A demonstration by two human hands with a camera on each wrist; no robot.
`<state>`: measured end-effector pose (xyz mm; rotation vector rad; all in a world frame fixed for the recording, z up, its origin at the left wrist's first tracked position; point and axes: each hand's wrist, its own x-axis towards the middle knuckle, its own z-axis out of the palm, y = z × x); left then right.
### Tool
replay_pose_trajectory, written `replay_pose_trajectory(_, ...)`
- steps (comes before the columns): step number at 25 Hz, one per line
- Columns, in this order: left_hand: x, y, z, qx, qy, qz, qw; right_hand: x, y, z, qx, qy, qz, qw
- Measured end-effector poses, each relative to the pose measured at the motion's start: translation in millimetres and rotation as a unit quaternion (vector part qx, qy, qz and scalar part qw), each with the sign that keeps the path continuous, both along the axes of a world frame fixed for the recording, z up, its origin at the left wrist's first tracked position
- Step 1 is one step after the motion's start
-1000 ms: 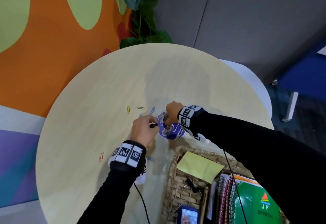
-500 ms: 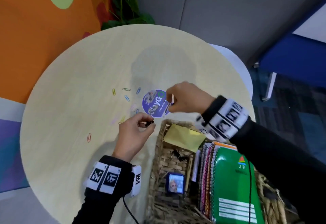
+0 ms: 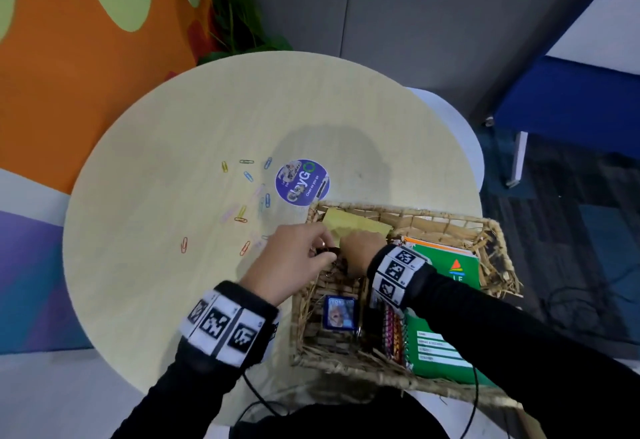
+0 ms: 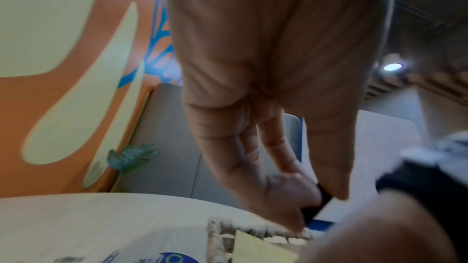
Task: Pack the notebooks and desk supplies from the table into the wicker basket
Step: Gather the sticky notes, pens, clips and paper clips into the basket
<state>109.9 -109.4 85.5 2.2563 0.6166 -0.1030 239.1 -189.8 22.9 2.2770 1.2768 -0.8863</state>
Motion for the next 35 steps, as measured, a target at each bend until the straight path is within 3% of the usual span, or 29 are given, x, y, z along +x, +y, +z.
replay_pose_trajectory(3,26.8,-13.9,-1.2,0.075,0.091,-0.089,0.989,13.8,-26.5,35.3,0.095,0.007,-0.084,0.992)
replay_pose_trajectory(7,74.5,-41.4,-15.3,0.079,0.229,-0.176,0.954,21.7,-100.2,81.6,0.268,-0.003,-0.183,0.946)
replay_pose_trajectory(11,85.8,-58.6,-25.7,0.135,0.315,-0.220,0.913,4.9,-155.5,84.2,0.254,0.010,-0.233,0.939)
replay_pose_trajectory(13,80.8,-72.5,-8.5,0.170,0.347,-0.233,0.892,0.8,-166.7,74.5,0.245,0.015,-0.244,0.938)
replay_pose_trajectory(15,85.2,-76.1,-5.2,0.168,0.349,-0.233,0.892,-3.2,-171.0,69.8,0.247,0.024,-0.244,0.938)
replay_pose_trajectory(17,88.0,-63.3,-3.6,0.096,0.283,-0.171,0.939,-10.2,-163.6,72.7,0.258,0.041,-0.236,0.936)
replay_pose_trajectory(19,78.5,-32.9,-6.8,0.032,0.155,-0.087,0.984,-19.0,-141.8,81.3,0.301,0.073,-0.224,0.924)
replay_pose_trajectory(21,46.2,10.5,-3.8,-0.003,0.050,0.037,0.998,-30.4,-109.9,90.7,0.356,0.102,-0.206,0.906)
replay_pose_trajectory(24,-33.1,100.3,-35.6,0.030,0.027,0.264,0.964,-57.0,-42.5,98.8,0.452,0.167,-0.211,0.851)
replay_pose_trajectory(27,-87.1,157.8,-69.4,0.042,0.103,0.369,0.923,-84.1,31.2,91.5,0.469,0.242,-0.253,0.811)
replay_pose_trajectory(31,-96.1,181.0,-109.1,0.007,0.181,0.358,0.916,-95.1,106.3,42.2,0.408,0.172,-0.269,0.855)
replay_pose_trajectory(35,-90.2,188.5,-131.9,-0.012,0.203,0.337,0.919,-91.4,134.0,1.3,0.312,0.093,-0.285,0.901)
